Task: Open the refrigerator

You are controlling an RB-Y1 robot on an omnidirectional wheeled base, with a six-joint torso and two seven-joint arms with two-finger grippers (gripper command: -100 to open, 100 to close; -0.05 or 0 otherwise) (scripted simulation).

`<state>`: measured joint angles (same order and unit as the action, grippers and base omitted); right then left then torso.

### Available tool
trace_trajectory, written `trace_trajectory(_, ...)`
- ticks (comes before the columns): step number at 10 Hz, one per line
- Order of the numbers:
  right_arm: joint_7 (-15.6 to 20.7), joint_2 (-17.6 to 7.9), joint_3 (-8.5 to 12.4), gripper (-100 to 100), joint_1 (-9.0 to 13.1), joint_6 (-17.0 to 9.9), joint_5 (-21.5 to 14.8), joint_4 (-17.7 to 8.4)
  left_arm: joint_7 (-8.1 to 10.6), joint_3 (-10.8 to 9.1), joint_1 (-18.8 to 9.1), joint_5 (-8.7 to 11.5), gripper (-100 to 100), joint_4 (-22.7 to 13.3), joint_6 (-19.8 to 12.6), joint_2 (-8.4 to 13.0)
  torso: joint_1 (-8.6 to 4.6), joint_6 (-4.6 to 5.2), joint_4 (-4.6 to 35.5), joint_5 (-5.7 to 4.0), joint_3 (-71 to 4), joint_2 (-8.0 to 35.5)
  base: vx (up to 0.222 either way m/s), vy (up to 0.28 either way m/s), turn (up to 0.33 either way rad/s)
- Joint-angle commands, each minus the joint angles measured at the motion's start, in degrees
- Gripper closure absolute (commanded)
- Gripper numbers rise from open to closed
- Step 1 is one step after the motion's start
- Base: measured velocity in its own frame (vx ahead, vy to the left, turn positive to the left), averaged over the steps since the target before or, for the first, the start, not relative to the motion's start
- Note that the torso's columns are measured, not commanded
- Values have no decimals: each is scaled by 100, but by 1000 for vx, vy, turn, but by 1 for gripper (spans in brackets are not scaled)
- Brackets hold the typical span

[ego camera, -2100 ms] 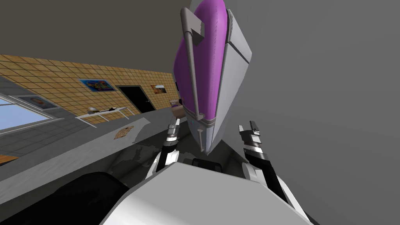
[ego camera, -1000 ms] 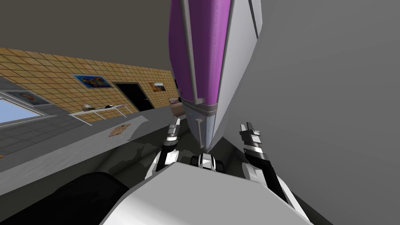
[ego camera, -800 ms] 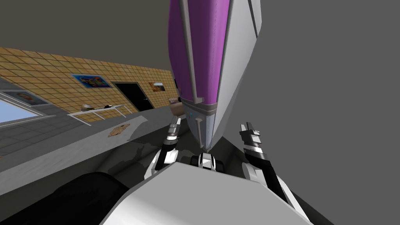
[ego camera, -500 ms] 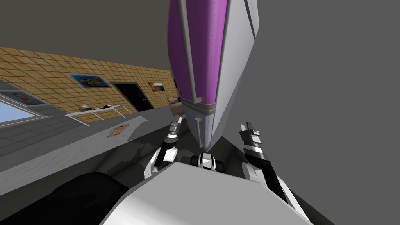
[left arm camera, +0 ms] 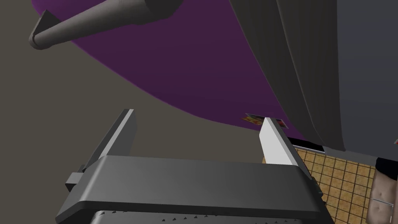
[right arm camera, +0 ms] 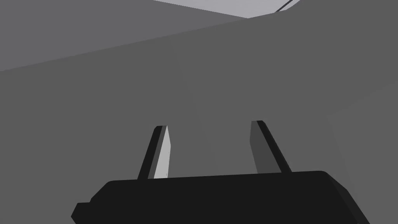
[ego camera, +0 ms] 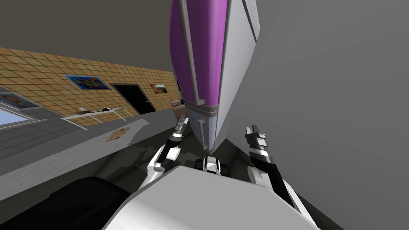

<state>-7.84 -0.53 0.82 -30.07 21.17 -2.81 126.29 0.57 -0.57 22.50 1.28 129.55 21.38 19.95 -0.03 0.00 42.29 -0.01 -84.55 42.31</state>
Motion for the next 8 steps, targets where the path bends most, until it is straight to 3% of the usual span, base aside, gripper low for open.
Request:
trace_trajectory(1,0,0,0,0,0,0,0,0,74,11,-167,155,-100,40,-243,382,4,-1,-1,1,-1,-3,-18,-17,-12)
trace_trajectory(8,0,0,0,0,0,0,0,0,307,47,-797,664,-100,73,-1003,1463,4,-1,-1,1,-2,-3,-20,-22,-25)
